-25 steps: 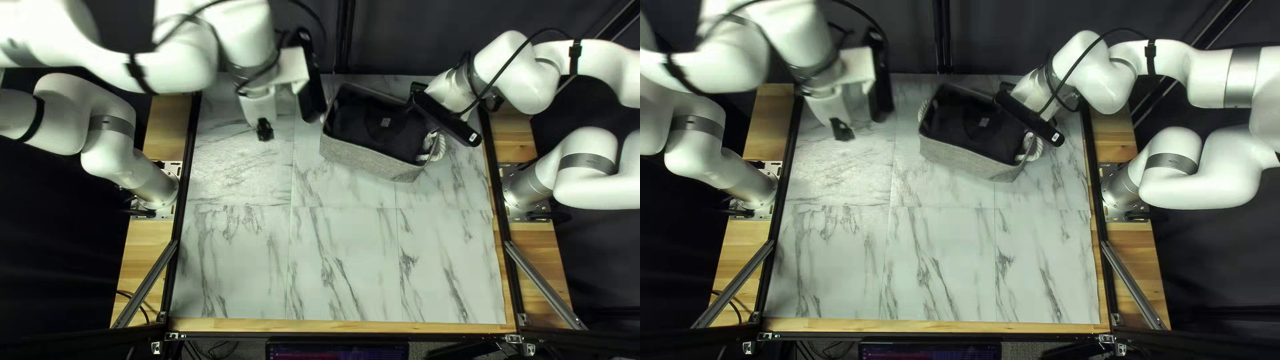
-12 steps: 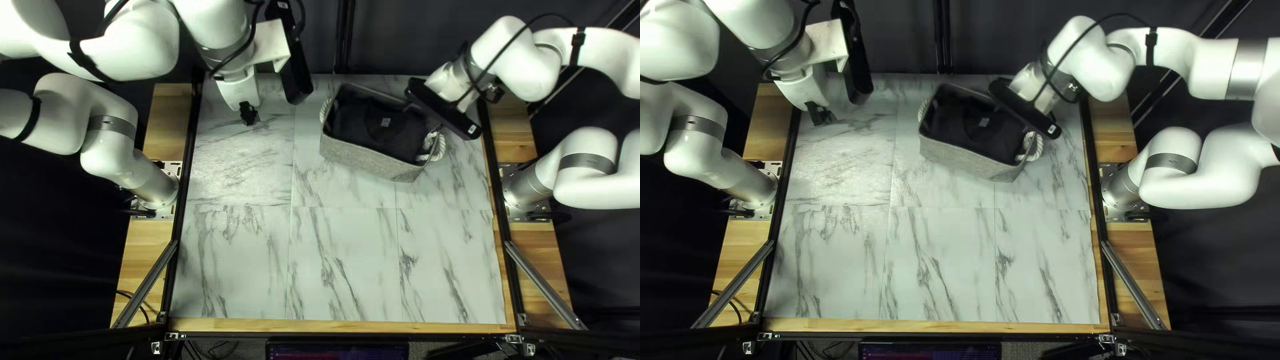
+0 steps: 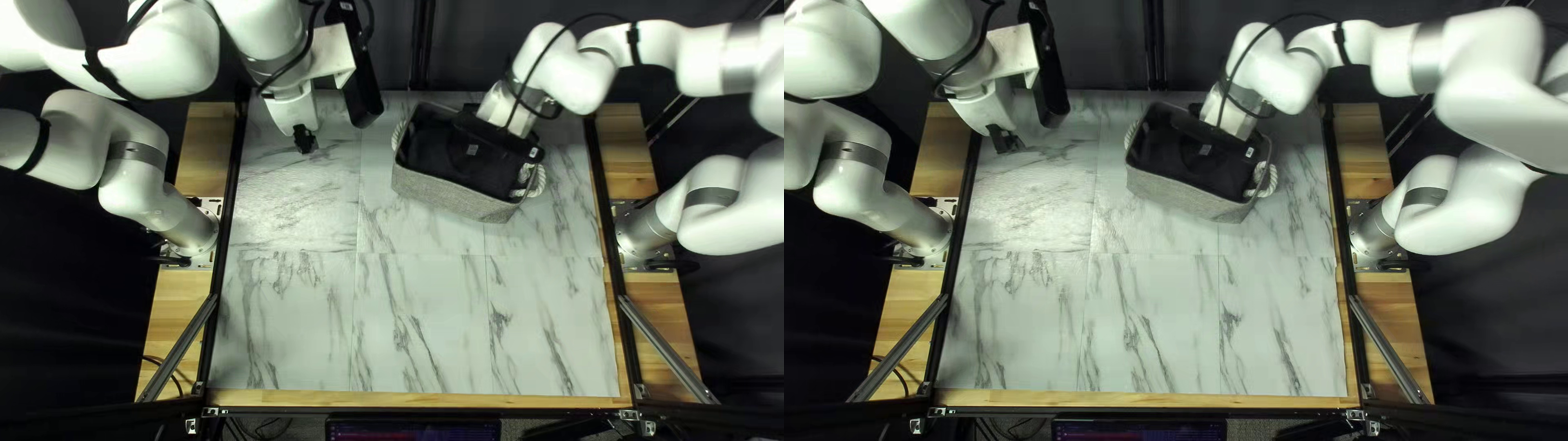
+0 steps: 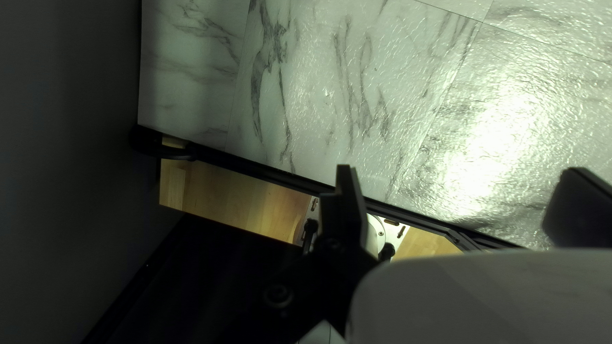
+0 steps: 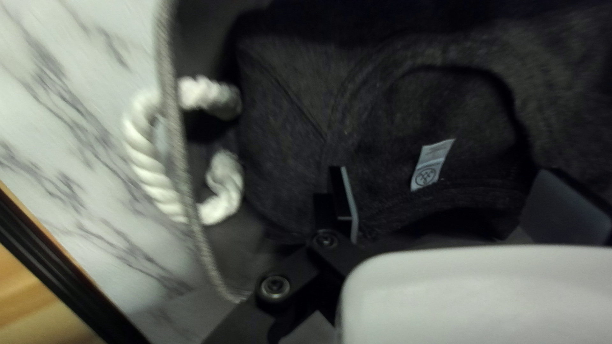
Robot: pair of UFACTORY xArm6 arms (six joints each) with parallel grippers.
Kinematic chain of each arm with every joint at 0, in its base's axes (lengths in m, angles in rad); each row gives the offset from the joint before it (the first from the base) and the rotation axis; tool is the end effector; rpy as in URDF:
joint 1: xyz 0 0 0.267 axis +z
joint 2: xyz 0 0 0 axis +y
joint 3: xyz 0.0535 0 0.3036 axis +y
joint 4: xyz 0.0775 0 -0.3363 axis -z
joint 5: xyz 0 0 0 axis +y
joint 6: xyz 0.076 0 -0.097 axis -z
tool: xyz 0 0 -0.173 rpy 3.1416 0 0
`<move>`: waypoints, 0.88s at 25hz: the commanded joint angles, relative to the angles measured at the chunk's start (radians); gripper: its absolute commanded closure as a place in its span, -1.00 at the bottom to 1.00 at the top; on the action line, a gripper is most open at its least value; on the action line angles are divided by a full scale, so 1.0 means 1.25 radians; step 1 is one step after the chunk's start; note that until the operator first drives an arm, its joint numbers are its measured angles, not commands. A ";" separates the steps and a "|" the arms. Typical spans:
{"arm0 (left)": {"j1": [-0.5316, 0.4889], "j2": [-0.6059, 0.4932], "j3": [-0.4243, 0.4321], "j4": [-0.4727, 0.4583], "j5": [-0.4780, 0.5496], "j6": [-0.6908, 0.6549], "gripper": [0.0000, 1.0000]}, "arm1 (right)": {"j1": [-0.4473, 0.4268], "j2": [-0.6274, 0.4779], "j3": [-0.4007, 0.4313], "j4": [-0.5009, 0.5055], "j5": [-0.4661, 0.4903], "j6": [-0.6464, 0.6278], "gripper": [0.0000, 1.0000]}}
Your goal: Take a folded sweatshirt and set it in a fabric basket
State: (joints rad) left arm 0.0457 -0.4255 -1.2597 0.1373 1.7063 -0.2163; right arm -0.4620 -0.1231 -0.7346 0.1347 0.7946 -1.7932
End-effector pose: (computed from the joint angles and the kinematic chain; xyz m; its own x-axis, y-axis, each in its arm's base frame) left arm 0.3166 0.0525 0.4120 0.9614 0.2749 0.0098 0.2736 -0.9520 -0.1371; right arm 0.3795 -0.1680 0.1498 0.3205 0.9433 0.0862 0.9416 -0.3272 0.0792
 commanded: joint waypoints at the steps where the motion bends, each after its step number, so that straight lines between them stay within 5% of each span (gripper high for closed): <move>1: 0.000 0.000 0.000 0.000 0.000 0.000 -1.00 | -0.027 -0.003 0.052 0.006 -0.027 -0.066 -1.00; 7: 0.000 0.000 0.000 0.000 0.000 0.000 -1.00 | -0.015 -0.020 0.136 0.005 -0.095 -0.062 -1.00; 13: 0.000 0.000 0.000 0.000 0.000 0.000 -1.00 | 0.010 -0.139 0.187 -0.035 -0.057 0.004 -1.00; 17: 0.000 0.000 0.000 0.000 0.000 0.000 -1.00 | 0.058 -0.225 0.136 -0.095 0.027 0.078 -1.00; 22: 0.000 0.000 0.000 0.000 0.000 0.000 -1.00 | 0.070 -0.127 0.018 -0.131 0.041 0.092 -1.00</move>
State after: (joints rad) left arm 0.0458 -0.4255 -1.2597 0.1373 1.7063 -0.2163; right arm -0.3782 -0.3473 -0.6421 -0.0065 0.8373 -1.6836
